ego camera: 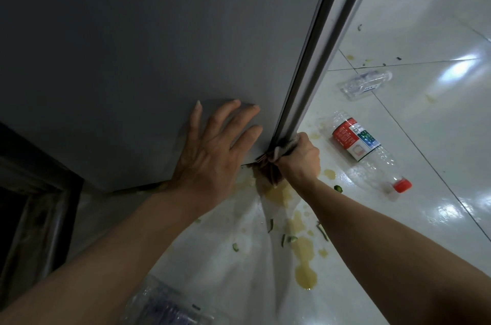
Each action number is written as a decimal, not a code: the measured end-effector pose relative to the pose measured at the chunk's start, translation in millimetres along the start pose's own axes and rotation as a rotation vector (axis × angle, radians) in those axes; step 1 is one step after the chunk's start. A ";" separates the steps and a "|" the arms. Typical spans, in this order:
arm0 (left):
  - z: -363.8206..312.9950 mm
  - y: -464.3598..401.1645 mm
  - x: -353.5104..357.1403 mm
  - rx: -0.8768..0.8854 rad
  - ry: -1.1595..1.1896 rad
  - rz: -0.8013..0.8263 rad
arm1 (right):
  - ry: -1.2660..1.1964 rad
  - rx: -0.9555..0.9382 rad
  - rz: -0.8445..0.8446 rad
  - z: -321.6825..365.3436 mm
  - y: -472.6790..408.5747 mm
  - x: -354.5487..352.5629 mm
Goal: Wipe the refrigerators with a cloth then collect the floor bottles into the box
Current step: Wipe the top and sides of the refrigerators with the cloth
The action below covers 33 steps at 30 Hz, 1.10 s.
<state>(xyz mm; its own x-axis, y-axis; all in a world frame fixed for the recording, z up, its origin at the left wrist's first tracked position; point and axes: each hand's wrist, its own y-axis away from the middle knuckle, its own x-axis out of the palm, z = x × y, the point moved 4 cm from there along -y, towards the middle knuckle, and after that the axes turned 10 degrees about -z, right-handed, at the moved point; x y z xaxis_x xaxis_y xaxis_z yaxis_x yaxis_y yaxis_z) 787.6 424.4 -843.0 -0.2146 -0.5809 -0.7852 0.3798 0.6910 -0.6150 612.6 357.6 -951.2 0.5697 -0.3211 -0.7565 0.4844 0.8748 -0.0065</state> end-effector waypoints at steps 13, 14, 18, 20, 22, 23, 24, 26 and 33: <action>-2.1 -60.5 -69.3 0.066 -0.182 0.017 | -0.140 -0.250 -0.245 84.4 5.5 -109.4; -0.9 -65.3 -76.4 0.060 -0.192 0.014 | -0.140 -0.261 -0.266 93.4 5.3 -120.6; 6.8 -86.1 -104.2 0.038 -0.202 0.021 | -0.186 -0.289 -0.293 127.2 7.4 -159.1; 11.7 -95.7 -114.4 0.022 -0.202 0.035 | -0.241 -0.312 -0.309 145.8 7.1 -179.6; 13.8 -103.3 -122.5 0.020 -0.226 0.047 | -0.305 -0.340 -0.325 165.0 6.5 -201.0; 14.2 -106.5 -126.1 0.022 -0.244 0.056 | -0.338 -0.352 -0.331 174.0 6.6 -211.1; 13.9 -110.7 -130.2 0.025 -0.258 0.061 | -0.367 -0.362 -0.338 182.1 6.5 -220.7; 11.9 -120.4 -141.5 0.033 -0.271 0.054 | -0.405 -0.381 -0.357 195.6 6.5 -236.9; 2.2 -160.2 -186.6 0.006 -0.274 -0.024 | -0.498 -0.423 -0.418 230.3 4.3 -279.7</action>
<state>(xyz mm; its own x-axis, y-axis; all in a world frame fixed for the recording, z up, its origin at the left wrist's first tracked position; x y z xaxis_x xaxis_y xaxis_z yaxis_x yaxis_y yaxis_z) 768.7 421.1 -597.8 0.0276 -0.6921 -0.7212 0.3831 0.6737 -0.6319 608.2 367.6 -589.0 0.6750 -0.6926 -0.2541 0.4871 0.6771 -0.5516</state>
